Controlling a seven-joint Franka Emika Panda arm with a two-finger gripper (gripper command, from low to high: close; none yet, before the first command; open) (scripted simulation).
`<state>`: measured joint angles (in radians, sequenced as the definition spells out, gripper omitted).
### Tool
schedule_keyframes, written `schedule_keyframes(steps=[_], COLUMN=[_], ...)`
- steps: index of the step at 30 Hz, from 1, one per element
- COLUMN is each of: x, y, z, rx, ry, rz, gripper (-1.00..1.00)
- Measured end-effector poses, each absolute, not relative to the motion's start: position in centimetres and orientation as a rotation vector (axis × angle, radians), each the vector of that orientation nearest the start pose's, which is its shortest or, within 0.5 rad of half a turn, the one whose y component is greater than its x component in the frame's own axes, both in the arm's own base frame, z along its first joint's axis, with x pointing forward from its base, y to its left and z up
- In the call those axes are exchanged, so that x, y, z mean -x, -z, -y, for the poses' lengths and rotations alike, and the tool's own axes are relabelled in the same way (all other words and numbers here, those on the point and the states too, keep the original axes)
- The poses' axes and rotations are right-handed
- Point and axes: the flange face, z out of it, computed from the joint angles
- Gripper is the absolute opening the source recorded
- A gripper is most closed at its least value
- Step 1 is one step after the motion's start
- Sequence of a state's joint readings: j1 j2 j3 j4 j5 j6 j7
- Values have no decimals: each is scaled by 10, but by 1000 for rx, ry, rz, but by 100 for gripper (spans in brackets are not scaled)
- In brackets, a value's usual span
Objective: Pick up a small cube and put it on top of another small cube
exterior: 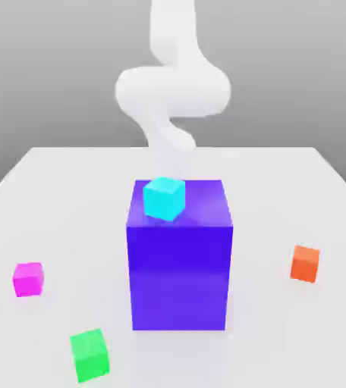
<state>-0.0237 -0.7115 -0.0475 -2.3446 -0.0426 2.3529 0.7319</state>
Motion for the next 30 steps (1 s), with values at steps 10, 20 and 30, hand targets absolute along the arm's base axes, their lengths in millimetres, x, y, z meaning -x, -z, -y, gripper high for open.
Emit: schedule_keyframes(steps=[10, 20, 30], x=[-415, -298, -267], y=[-437, -226, -132], z=[188, 286, 291], rx=[2887, 2986, 2981], ry=[604, 92, 0], rz=[-1085, -1027, -998], gripper=[0, 0, -100])
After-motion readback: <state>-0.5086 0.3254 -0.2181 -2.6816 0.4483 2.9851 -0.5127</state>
